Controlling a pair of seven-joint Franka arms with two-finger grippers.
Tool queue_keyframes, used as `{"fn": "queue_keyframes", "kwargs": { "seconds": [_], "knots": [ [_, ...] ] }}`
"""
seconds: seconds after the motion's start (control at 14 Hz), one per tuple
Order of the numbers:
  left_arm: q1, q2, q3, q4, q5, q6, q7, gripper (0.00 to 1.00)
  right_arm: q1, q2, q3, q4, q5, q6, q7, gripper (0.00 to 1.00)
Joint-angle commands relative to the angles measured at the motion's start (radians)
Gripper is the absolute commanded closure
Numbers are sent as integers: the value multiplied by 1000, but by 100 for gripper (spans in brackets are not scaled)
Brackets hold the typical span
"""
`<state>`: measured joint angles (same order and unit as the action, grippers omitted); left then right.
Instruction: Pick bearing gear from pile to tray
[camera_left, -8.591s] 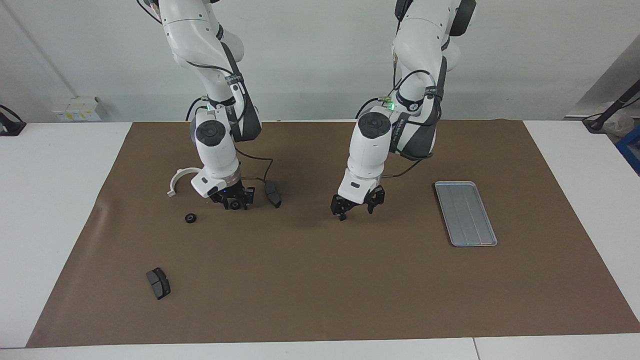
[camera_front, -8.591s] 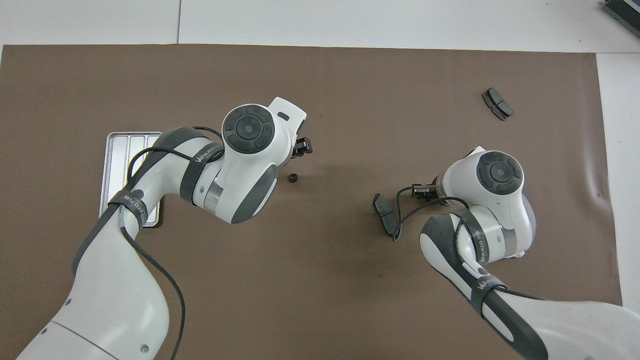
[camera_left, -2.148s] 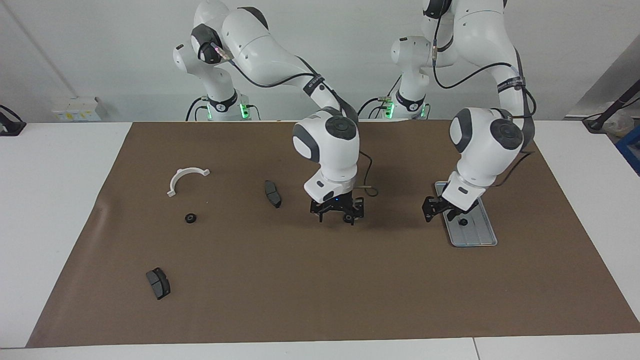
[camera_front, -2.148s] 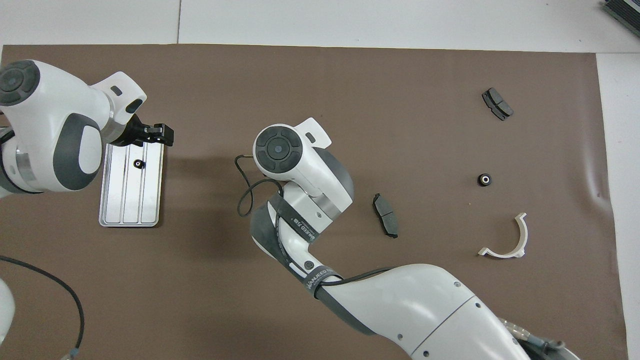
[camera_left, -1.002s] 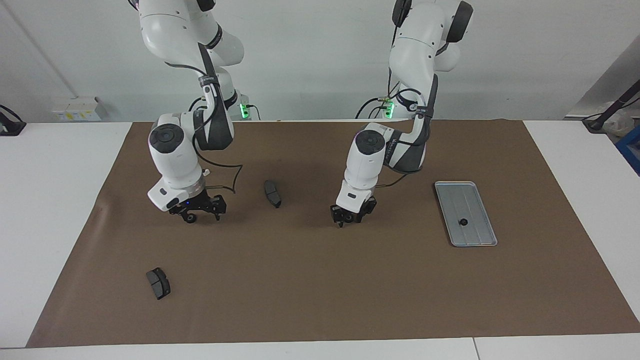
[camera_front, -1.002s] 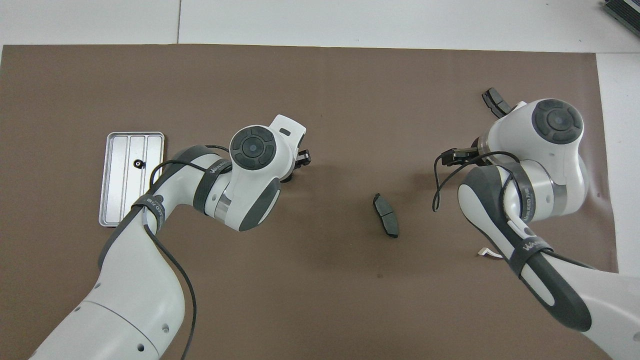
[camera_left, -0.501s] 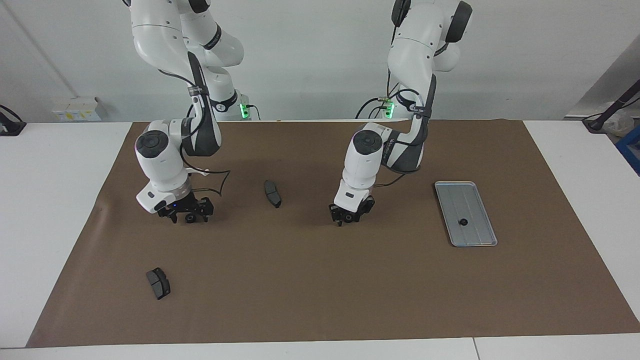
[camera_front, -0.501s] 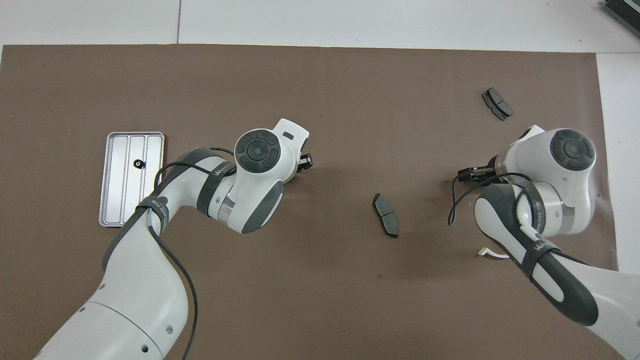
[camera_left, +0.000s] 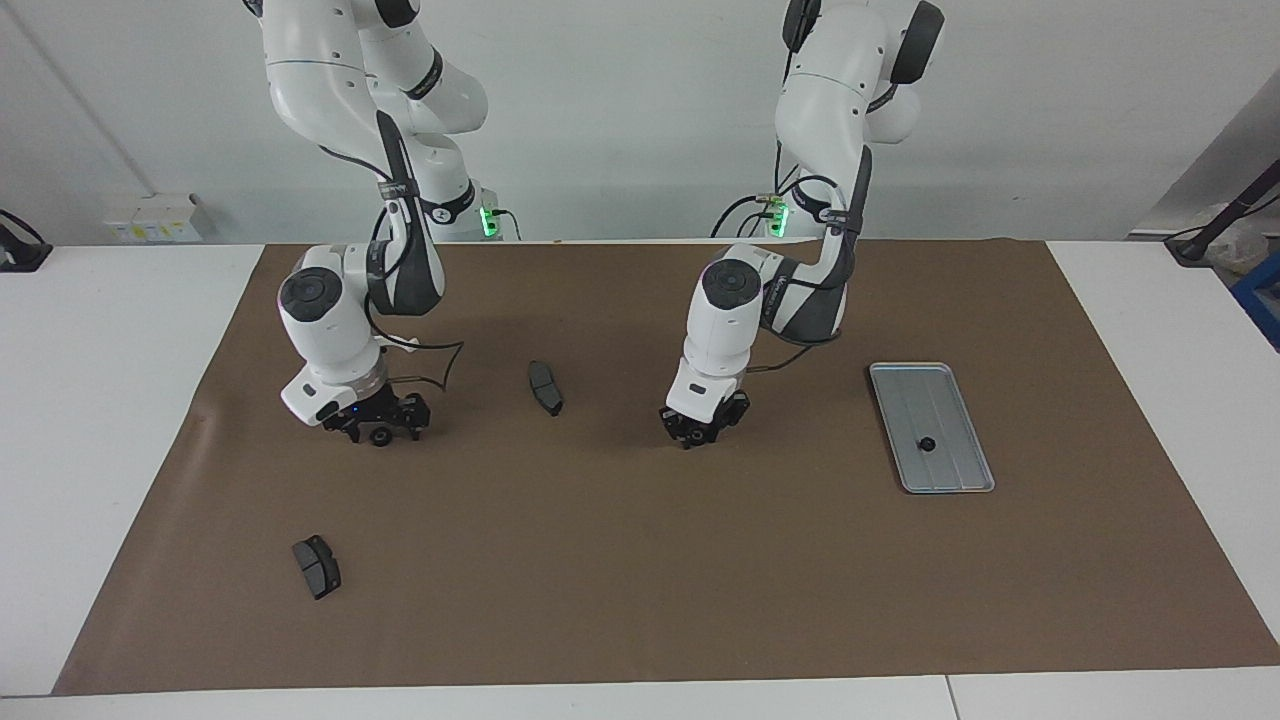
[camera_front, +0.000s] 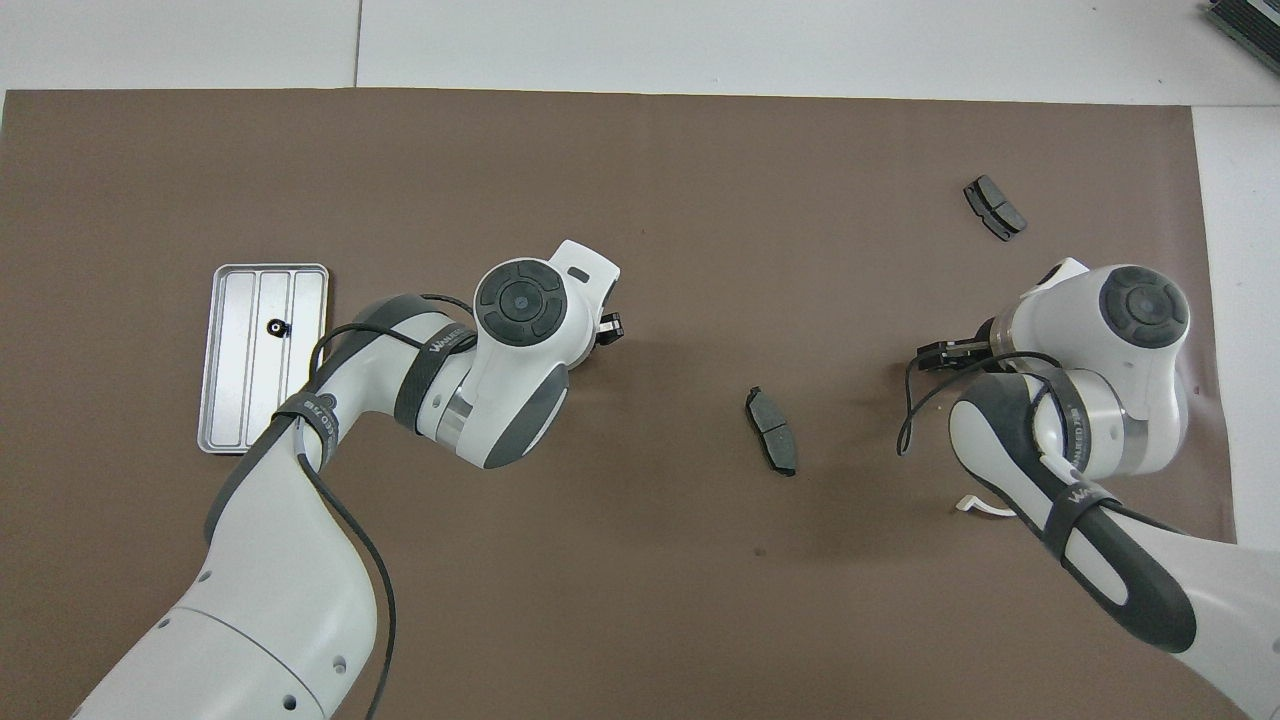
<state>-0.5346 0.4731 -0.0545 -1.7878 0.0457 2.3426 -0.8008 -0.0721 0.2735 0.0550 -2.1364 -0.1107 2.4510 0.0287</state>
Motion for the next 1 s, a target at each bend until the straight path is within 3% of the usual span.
{"fn": "queue_keyframes", "kwargs": {
  "seconds": [0.0,0.21,0.5,0.64,0.93],
  "knots": [
    [-15,-7,12,-18,3,-6,8,86,-21,-10,11,-19,19,33,-43,29],
    [16,-37,16,-4,2,-6,21,87,-21,-10,12,-19,19,29,-39,58],
    [161,-117,8,10,-29,-87,173,88,-20,-13,12,-13,25,22,-35,92],
    [240,-142,10,16,-75,-136,326,88,-6,-20,14,-2,61,16,-33,98],
    [436,-169,12,18,-93,-270,715,88,55,-33,26,81,92,-85,31,100]
  ]
}}
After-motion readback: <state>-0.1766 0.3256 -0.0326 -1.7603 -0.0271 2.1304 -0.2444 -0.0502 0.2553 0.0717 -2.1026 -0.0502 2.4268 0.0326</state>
